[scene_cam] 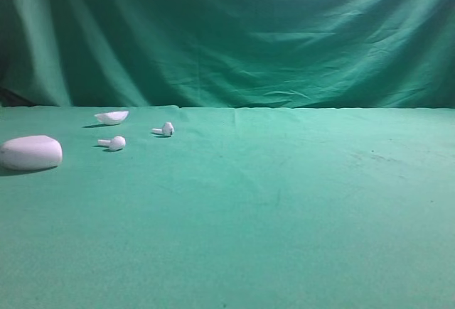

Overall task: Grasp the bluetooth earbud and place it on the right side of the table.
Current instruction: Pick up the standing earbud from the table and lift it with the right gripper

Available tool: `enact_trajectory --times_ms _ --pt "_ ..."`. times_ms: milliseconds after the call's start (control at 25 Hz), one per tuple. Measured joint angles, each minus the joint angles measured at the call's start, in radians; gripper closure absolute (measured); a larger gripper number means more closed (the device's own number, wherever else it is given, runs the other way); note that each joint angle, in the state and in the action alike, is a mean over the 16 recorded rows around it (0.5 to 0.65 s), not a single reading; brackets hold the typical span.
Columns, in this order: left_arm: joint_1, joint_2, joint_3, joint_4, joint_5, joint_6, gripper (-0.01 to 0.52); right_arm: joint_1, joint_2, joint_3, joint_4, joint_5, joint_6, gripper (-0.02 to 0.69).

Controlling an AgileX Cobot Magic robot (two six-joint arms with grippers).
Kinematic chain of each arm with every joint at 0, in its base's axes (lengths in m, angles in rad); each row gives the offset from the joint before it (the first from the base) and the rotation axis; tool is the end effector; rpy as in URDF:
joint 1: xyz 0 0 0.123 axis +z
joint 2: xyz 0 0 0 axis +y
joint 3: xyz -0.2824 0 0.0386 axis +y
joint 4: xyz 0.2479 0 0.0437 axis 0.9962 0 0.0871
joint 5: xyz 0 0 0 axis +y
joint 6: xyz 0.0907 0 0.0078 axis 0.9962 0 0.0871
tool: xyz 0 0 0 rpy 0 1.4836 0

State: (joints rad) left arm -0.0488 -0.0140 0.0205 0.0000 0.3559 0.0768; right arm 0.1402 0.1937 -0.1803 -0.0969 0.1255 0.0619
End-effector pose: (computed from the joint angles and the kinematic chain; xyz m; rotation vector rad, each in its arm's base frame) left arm 0.0528 -0.0026 0.1749 0.1159 1.8424 0.0196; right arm 0.0691 0.0086 0.2508 -0.1320 1.6170 0.0718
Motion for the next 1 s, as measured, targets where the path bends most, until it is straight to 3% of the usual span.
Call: enact_trajectory --times_ms 320,520,1000 --pt "0.0 0.0 0.0 0.0 0.0 0.0 0.514 0.004 0.407 -0.293 0.029 0.291 -0.043 0.603" --pt "0.0 0.0 0.0 0.0 0.0 0.0 0.514 0.041 0.674 -0.451 0.084 0.397 -0.109 0.603" --pt "0.0 0.0 0.0 0.0 0.0 0.0 0.514 0.273 1.253 -0.915 0.179 0.637 -0.301 0.603"
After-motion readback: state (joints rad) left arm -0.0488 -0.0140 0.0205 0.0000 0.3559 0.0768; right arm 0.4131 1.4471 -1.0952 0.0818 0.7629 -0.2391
